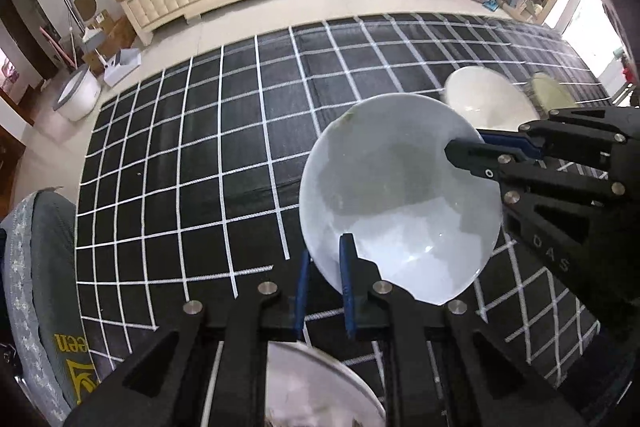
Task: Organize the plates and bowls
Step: 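Lift the white bowl with both tools and carry it toward the plate stack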
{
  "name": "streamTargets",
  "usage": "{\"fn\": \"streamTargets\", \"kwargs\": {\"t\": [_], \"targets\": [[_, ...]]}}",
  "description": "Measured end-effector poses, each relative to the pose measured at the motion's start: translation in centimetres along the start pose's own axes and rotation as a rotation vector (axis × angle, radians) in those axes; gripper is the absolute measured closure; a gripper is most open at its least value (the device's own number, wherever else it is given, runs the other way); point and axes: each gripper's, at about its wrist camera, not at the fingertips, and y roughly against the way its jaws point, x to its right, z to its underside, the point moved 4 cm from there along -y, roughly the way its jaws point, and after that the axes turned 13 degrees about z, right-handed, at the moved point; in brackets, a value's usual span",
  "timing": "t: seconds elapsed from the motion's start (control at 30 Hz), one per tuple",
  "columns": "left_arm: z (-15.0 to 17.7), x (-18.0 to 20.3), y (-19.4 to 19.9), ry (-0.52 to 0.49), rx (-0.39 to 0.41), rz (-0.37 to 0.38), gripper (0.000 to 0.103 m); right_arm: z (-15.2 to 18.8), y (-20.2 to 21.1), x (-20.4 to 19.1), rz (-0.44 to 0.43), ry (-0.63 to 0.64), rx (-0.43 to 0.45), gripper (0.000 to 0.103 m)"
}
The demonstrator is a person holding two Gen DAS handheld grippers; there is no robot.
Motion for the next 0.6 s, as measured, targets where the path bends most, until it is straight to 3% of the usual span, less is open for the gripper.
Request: {"fn": "streamTargets", "kwargs": {"t": [0.3,0.6], "targets": [[2.6,3.6,5.2,-0.047,0.062,-0.022,0.09,3.3,4.7,0.6,0.003,-0.052,0.005,0.091],[6.5,6.0,6.8,-0.061,0.073,-0.008,0.09,7.4,6.2,0.2,-0.007,-0.098,-0.023,0.091]]}}
